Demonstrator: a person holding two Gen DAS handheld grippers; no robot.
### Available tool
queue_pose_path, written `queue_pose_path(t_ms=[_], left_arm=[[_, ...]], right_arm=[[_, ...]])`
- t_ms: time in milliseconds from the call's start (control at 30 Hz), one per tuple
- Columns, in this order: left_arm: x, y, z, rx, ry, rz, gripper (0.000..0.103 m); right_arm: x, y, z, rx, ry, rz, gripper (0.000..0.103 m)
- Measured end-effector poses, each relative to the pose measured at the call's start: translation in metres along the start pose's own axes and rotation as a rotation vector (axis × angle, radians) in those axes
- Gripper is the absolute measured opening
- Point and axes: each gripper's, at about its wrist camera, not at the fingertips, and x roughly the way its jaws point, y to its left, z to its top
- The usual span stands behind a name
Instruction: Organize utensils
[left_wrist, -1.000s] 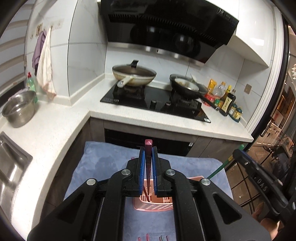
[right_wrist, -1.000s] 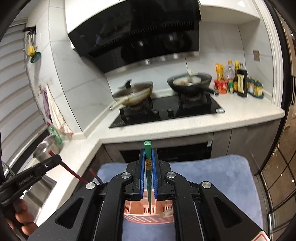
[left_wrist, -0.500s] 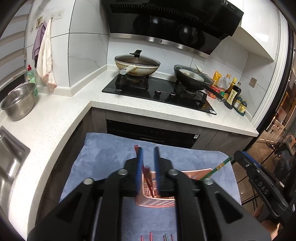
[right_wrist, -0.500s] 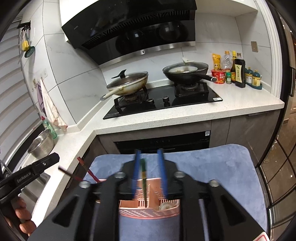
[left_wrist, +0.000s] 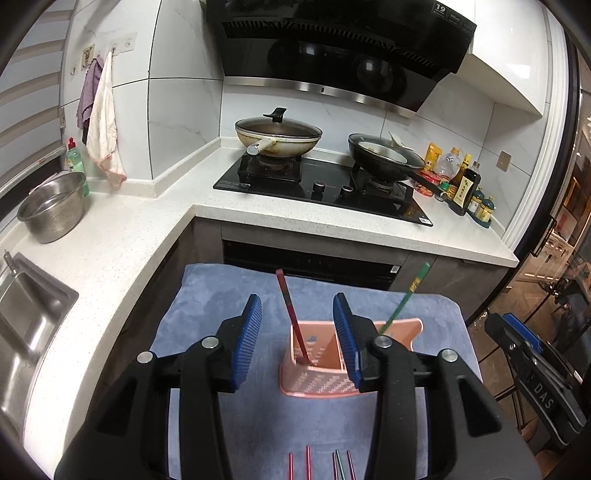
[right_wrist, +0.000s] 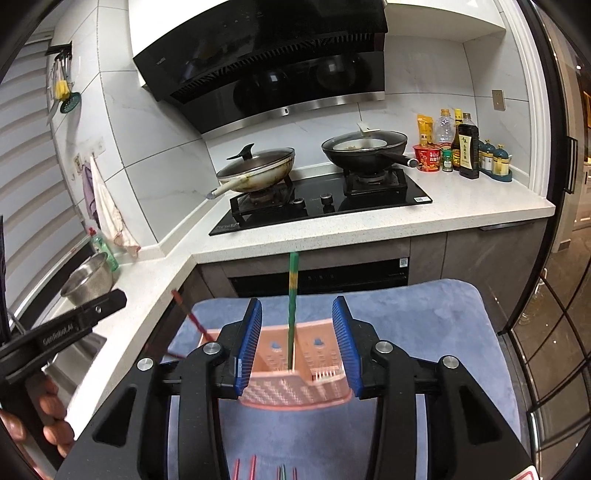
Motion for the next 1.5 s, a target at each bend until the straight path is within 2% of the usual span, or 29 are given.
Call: queue_pose_path(t_ms=[200,433,1000,1300,1500], left_arm=[[-0.019,-0.003,-0.024,0.022,0.008,-0.010,0.039],[-0.036,0.000,-0.069,0.027,0.046,-0.018,0.039],[-0.059,0.016,-0.192,0.026,0.183,0.026,0.039],[-0.060,0.016,-0.246,0.033,0.268,0.030,0.039],[-0.060,0.019,-0.274,0.034,0.317,0.031,0.039]], right_arm=[[-0.027,-0.001,-0.029,-0.027,0.022,-0.019,0.040],[-0.052,0.001,-0.084,-0.079,0.081,-0.061,0.040],[-0.091,-0.017,-0.224,-0.064,0.292,-0.078,0.040],[-0.096,-0.020,-0.278,-0.065,0.381,-0.078,0.040],[-0.098,-0.021,-0.299,-0.063,0.414,-0.076,0.040]])
